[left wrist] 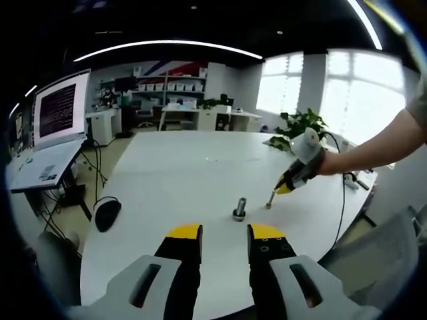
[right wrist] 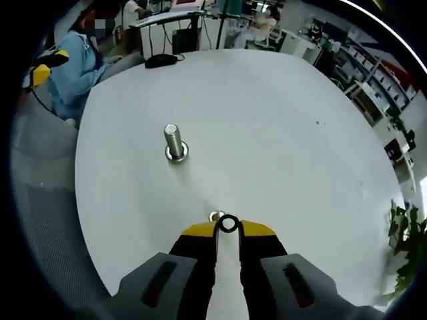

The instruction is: Place the washer onto the threaded stud by aligning its center hole with the stud, sliding it down to the base, and recovering from edge contact or off-axis alignment until the washer reaches the visible bottom stop.

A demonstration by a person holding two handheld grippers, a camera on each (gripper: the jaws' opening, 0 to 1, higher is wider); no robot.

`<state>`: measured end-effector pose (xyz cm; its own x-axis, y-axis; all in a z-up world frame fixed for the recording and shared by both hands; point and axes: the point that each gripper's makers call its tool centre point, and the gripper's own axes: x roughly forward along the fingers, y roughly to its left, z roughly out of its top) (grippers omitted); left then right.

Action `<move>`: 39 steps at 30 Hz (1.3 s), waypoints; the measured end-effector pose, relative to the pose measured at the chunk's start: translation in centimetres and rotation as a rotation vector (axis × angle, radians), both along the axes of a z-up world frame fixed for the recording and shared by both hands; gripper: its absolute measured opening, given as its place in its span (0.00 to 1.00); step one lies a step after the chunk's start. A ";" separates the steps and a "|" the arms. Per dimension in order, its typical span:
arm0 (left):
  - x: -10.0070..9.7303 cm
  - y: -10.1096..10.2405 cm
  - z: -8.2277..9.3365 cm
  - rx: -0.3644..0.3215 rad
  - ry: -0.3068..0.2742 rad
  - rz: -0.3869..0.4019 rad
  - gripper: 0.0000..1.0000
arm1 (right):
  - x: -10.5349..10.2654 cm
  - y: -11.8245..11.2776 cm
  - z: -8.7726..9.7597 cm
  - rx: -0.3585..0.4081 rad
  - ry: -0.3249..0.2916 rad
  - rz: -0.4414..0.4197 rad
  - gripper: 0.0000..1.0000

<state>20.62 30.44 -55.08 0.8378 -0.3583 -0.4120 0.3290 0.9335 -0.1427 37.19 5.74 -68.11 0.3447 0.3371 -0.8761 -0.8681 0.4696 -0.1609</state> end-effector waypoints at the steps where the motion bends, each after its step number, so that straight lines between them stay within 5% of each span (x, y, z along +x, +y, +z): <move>1: 0.0 0.0 0.0 0.001 0.001 0.000 0.25 | 0.0 0.0 0.0 -0.002 -0.001 0.002 0.14; 39: 0.0 0.3 -0.3 0.008 0.012 0.015 0.25 | -0.2 0.9 -0.4 -0.005 0.008 0.047 0.17</move>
